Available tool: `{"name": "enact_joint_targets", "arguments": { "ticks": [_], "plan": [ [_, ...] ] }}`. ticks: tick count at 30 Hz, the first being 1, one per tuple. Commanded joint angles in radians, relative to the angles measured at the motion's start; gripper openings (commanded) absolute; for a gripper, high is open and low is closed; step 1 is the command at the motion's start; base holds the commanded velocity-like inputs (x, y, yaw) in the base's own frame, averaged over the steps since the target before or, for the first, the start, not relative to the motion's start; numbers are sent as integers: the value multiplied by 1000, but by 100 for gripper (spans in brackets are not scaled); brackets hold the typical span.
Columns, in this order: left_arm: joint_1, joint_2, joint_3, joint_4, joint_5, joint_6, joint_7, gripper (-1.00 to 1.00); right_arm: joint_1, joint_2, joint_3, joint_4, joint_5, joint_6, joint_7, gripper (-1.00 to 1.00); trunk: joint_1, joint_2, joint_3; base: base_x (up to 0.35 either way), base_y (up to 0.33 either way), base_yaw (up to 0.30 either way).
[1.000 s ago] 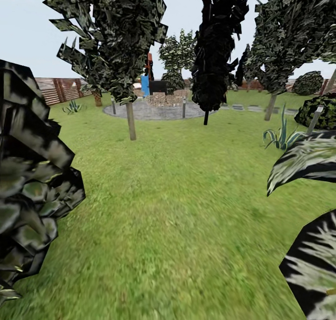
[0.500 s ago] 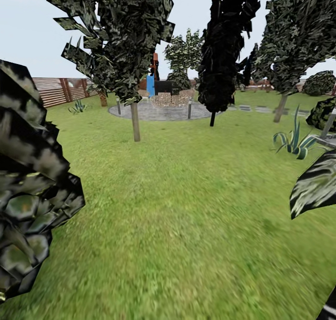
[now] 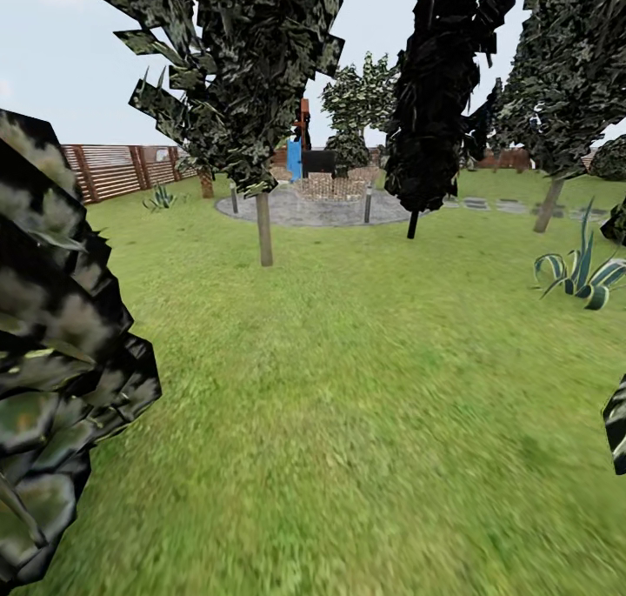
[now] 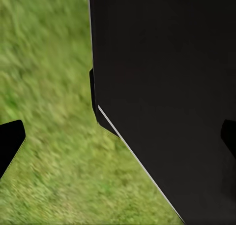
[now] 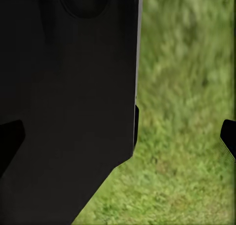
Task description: Take the three Easter eggs out of the wicker basket on the lawn in the garden, then place them on the lawn next to a single tree (choose any tree) so that all three eggs are next to the same tree and none are left in the basket.
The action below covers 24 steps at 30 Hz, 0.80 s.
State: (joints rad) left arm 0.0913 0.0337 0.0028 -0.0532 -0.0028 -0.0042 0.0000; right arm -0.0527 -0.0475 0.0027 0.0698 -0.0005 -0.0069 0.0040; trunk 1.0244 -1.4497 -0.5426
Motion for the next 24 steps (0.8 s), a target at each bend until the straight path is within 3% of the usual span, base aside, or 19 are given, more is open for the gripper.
{"name": "enact_joint_targets", "arguments": {
  "ticks": [1,6,19,24],
  "plan": [
    [1,0,0,-2,0,0,0,100,-2,0,0,2,0,-1,1,100,1,0,-1,329,0,1],
    [1,0,0,-2,0,0,0,100,-1,0,0,2,1,-2,1,100,1,0,-1,329,0,-110],
    [1,0,0,-2,0,0,0,100,-2,0,2,2,1,-2,2,100,1,0,-1,329,0,-258],
    [1,0,0,-2,0,0,0,100,-1,0,2,2,1,-2,1,100,1,0,-1,329,0,-57]
  ]
}}
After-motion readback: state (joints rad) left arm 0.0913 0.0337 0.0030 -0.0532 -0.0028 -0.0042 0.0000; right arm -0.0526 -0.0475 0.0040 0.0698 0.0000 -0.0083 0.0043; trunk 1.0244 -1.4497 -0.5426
